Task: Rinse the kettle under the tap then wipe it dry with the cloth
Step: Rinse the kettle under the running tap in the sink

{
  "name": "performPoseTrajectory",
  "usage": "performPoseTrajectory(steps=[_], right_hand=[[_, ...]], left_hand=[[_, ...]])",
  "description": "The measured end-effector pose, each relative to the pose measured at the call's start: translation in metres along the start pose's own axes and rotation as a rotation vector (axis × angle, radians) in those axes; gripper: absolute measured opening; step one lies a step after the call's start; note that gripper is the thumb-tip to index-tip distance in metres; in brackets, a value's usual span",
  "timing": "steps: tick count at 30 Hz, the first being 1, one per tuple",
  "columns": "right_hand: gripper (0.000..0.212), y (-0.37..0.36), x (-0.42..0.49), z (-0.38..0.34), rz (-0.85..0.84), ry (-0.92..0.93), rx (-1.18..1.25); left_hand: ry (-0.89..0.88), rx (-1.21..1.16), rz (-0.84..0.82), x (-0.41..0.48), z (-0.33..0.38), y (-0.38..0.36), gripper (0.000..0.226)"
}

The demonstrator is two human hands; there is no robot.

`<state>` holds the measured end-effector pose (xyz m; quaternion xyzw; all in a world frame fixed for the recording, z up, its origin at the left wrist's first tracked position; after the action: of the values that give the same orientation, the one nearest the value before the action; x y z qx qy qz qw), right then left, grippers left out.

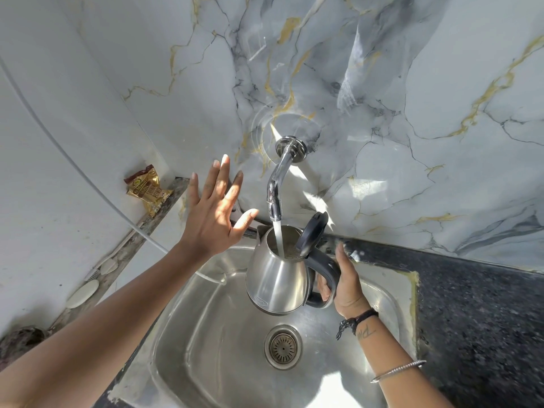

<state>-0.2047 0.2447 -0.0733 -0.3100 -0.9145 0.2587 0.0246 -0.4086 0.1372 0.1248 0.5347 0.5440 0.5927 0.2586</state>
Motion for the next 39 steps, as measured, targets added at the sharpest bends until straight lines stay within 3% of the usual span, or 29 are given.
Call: performPoseTrajectory(steps=[11, 14, 17, 20, 24, 27, 31, 34, 37, 39], right_hand=[[0.069, -0.003, -0.001, -0.006, -0.041, 0.021, -0.002], [0.061, -0.003, -0.003, -0.01, -0.015, 0.057, 0.029], [0.06, -0.002, -0.003, -0.008, 0.012, 0.046, 0.039], [0.07, -0.001, -0.003, -0.006, 0.022, 0.012, 0.016], [0.059, -0.002, -0.004, -0.008, 0.011, 0.03, 0.011], [0.063, 0.002, -0.005, -0.007, 0.021, 0.03, 0.018], [0.06, 0.005, -0.002, -0.003, 0.023, 0.013, -0.031], [0.055, 0.004, 0.0, -0.003, 0.039, 0.018, -0.053], [0.051, 0.002, 0.001, -0.005, 0.029, 0.074, -0.021], [0.052, -0.001, 0.0, -0.006, 0.041, 0.087, -0.005]], left_hand=[[0.003, -0.181, -0.015, 0.0, 0.004, -0.005, 0.059], [0.094, -0.417, -0.222, 0.008, 0.003, -0.023, 0.049], [0.203, -0.89, -0.54, 0.017, 0.007, -0.045, 0.037], [0.171, -1.348, -0.718, 0.02, 0.018, -0.06, 0.045], [0.063, -1.564, -0.901, 0.024, 0.03, -0.07, 0.05], [0.058, -1.619, -0.995, 0.031, 0.027, -0.081, 0.056], [0.02, -1.506, -0.958, 0.045, 0.021, -0.084, 0.036], [0.037, -1.433, -0.79, 0.045, 0.023, -0.065, 0.032], [0.458, -1.179, -0.421, 0.031, 0.02, -0.057, 0.054], [0.657, -0.945, -0.281, 0.021, 0.035, -0.046, 0.049]])
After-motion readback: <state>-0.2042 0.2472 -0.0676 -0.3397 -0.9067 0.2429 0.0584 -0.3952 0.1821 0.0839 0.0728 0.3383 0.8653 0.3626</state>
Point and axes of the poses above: each hand's wrist, its own x-axis towards the middle knuckle, its own y-axis out of the back of the hand, z = x × y, the point moved 6 cm from there along x, towards the middle knuckle, and after that the axes turned 11 degrees about -z, right-handed, at the moved point
